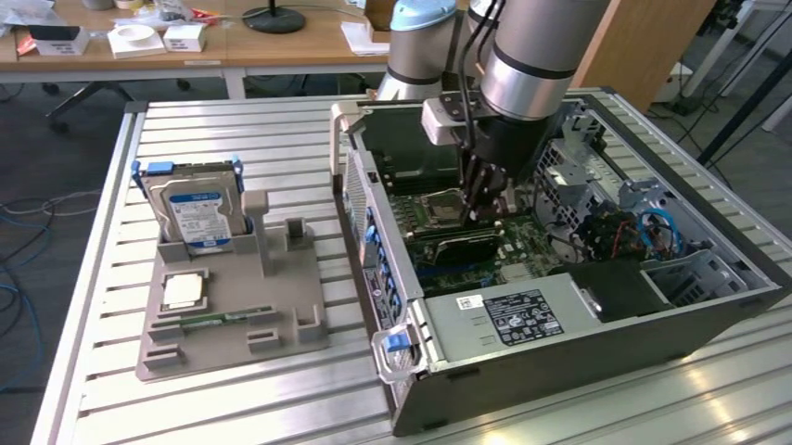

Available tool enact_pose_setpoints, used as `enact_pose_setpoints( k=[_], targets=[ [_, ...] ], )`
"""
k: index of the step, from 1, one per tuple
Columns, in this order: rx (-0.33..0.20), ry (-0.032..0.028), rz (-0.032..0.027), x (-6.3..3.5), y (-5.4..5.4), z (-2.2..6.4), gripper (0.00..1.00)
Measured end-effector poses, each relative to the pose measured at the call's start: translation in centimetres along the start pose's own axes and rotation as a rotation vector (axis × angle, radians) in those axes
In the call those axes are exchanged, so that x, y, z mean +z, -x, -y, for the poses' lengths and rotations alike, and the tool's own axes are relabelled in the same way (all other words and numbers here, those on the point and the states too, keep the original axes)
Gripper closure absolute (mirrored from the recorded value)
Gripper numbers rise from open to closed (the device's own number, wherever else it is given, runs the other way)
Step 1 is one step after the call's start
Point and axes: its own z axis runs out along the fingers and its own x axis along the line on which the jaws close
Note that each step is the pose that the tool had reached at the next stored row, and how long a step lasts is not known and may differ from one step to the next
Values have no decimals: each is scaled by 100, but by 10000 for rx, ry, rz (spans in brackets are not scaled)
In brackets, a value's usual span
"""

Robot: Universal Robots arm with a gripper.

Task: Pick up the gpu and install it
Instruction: 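Press down on the gpu until it lock into place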

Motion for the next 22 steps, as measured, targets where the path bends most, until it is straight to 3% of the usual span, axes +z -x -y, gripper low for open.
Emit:
enact_pose_setpoints(
  k=[22],
  targets=[
    [-2, 0, 14, 96, 6, -6, 90]
  ],
)
